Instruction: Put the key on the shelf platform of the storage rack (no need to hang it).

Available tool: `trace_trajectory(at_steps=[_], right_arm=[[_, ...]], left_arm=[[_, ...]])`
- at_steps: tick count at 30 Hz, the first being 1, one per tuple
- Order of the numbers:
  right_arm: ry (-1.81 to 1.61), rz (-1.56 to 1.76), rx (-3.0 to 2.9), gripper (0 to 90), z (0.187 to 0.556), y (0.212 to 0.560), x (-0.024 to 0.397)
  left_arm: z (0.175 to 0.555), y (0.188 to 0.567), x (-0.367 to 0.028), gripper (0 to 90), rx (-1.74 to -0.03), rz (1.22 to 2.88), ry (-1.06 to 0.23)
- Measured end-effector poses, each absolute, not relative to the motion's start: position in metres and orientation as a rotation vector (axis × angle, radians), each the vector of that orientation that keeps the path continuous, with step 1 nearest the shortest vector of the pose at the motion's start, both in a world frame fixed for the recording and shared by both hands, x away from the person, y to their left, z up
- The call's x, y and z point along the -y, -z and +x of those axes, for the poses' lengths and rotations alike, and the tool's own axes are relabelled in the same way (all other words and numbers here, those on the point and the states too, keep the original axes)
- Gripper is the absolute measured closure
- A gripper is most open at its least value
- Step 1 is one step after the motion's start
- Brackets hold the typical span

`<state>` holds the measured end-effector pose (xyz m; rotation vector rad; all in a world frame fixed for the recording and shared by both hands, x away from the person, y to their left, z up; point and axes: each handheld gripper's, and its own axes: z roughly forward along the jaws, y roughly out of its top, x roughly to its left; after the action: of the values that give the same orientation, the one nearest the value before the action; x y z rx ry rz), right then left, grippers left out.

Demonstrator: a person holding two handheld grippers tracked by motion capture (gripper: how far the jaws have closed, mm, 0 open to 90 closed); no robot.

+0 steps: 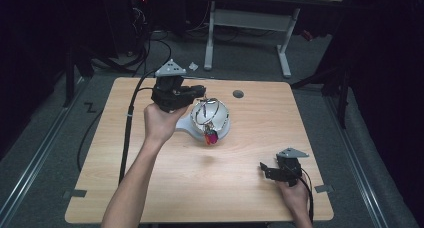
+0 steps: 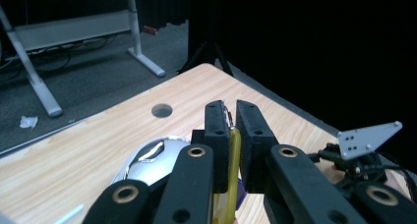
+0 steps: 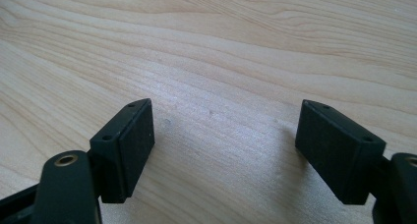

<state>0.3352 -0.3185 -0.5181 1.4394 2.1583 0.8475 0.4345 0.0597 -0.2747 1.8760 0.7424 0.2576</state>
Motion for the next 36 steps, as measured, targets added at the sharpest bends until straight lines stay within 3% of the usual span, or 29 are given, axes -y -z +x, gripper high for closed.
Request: trace_trajectory(at_steps=[15, 36], right_arm=[[-0.849, 1.443, -2.158, 22.8, 0.335, 0.518, 0.318], [-0.849, 1.435, -2.160, 22.7, 0.335, 0.518, 0.319]], left_arm=[[0.460, 0.265, -0.043, 84.6, -0.774, 1.862, -0.286], [0.483, 0.299, -0.023, 84.1, -0.829, 1.914, -0.261]])
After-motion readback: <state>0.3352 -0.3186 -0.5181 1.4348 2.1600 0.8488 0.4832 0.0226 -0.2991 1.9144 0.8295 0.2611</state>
